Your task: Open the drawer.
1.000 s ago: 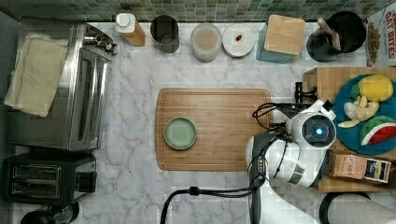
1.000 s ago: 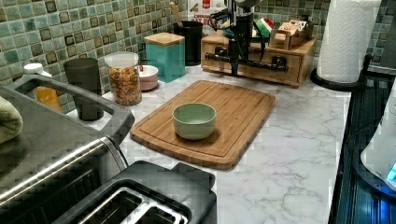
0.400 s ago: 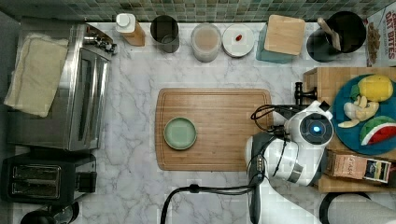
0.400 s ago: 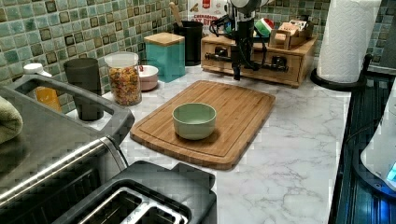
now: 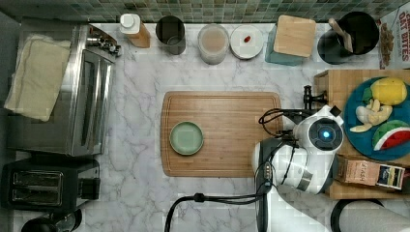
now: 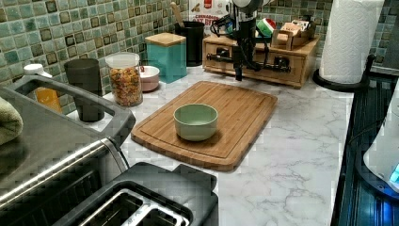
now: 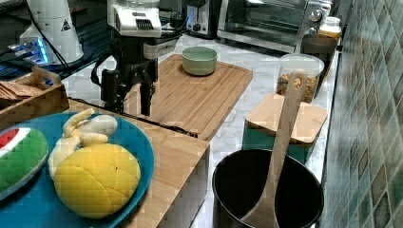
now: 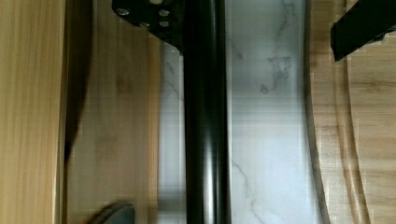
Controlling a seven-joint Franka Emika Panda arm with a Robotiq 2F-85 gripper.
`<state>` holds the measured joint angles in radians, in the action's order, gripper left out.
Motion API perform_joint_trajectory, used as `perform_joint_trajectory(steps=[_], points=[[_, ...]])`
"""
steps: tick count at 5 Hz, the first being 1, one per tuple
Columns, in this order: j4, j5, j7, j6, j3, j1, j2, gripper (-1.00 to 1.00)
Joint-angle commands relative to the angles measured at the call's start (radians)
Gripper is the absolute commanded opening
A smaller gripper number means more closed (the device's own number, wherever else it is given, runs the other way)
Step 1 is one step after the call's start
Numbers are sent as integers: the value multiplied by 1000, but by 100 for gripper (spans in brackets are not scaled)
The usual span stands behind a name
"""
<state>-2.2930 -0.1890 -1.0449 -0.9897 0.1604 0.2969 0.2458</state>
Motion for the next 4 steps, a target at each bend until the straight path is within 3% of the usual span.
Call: perform_joint_trajectory(steps=[1, 2, 3, 4], points=[[-187, -1, 350, 10, -170, -235, -172, 100], [-193, 8, 366, -31, -182, -281, -153, 100], [-177, -18, 429, -76, -213, -284, -110, 100], [-165, 42, 386, 5, -237, -297, -135, 100]])
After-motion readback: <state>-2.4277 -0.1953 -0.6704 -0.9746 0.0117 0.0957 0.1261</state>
